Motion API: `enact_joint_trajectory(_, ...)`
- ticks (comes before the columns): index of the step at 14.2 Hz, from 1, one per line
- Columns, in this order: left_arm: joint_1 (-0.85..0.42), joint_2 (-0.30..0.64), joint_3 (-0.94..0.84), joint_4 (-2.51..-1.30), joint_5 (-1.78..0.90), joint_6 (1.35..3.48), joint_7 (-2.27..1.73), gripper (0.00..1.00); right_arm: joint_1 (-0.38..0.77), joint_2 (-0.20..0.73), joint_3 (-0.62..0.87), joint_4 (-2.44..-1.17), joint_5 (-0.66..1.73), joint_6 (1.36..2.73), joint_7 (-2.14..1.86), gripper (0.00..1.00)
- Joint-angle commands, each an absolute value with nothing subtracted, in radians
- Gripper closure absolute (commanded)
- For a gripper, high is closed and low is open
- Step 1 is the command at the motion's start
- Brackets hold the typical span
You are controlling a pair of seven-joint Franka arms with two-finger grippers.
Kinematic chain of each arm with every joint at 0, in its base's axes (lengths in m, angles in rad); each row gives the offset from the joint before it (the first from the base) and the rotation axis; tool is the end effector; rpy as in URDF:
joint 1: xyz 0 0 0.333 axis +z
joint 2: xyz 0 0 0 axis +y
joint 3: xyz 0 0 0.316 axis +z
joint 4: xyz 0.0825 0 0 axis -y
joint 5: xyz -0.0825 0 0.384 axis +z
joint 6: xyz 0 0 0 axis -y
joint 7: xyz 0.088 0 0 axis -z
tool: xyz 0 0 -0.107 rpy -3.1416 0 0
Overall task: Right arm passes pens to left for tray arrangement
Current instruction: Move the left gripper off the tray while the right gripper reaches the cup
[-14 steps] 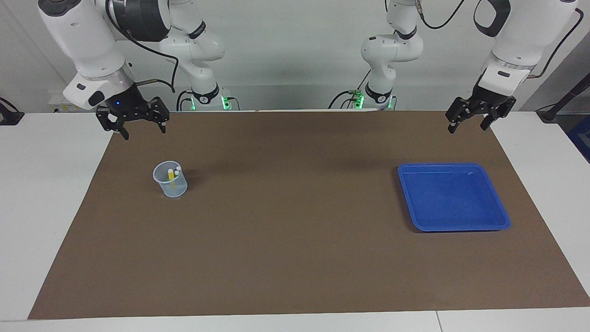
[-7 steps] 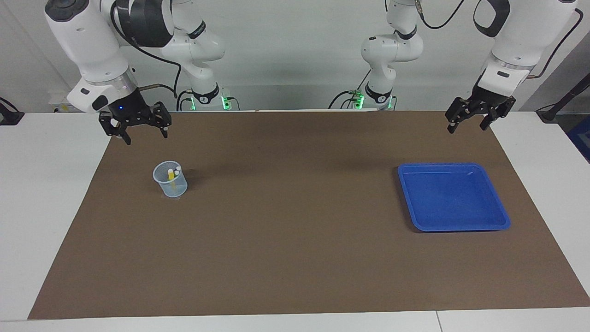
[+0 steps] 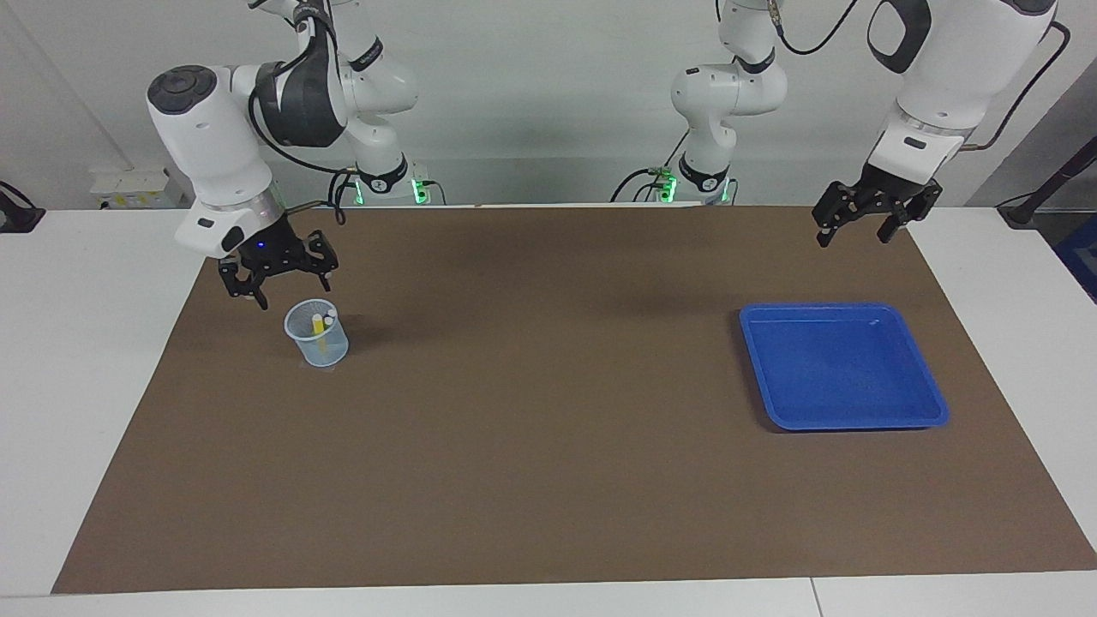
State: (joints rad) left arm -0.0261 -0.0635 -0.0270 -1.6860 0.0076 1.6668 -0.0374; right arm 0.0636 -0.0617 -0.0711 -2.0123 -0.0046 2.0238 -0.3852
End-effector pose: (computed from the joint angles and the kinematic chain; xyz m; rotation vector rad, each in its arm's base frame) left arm 0.5419 -0.0285 0.6131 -3.1334 0.0255 -0.0700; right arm 0.5457 -0.0050 0.4874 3.0694 0.5896 0.1121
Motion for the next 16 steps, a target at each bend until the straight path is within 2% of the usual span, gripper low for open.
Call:
enact_joint_trajectory(1,-0.035,-0.097,-0.018,-1.732,-0.003,1.657,-0.031,0.0,0.051,-0.066,-0.067,-2.063,-0.008,2.068,-0.439,0.0)
enact_joint_trajectory(7,-0.034,-0.113,-0.02,-1.756,-0.035,1.631,-0.026,0.0,0.037,0.021,-0.067,-2.066,-0.006,2.062,-0.46,0.0)
enact_joint_trajectory(9,-0.025,-0.117,-0.018,-1.763,-0.139,1.612,-0.035,0.0,0.035,0.038,-0.067,-2.069,-0.005,2.066,-0.463,0.06)
enact_joint_trajectory(11,-0.028,-0.129,-0.017,-1.779,-0.196,1.603,-0.093,0.0,0.034,0.038,-0.067,-2.069,-0.005,2.062,-0.474,0.22)
enact_joint_trajectory(12,-0.034,-0.133,-0.018,-1.79,-0.201,1.606,-0.122,0.0,0.034,0.038,-0.067,-2.069,-0.005,2.059,-0.476,0.34)
enact_joint_trajectory(15,-0.037,-0.164,-0.018,-1.851,-0.308,1.624,-0.216,0.0,0.032,0.043,-0.067,-2.069,0.003,2.06,-0.471,0.37)
enact_joint_trajectory(16,-0.037,-0.178,-0.018,-1.876,-0.36,1.652,-0.254,0.0,0.032,0.043,-0.067,-2.069,0.005,2.057,-0.471,0.41)
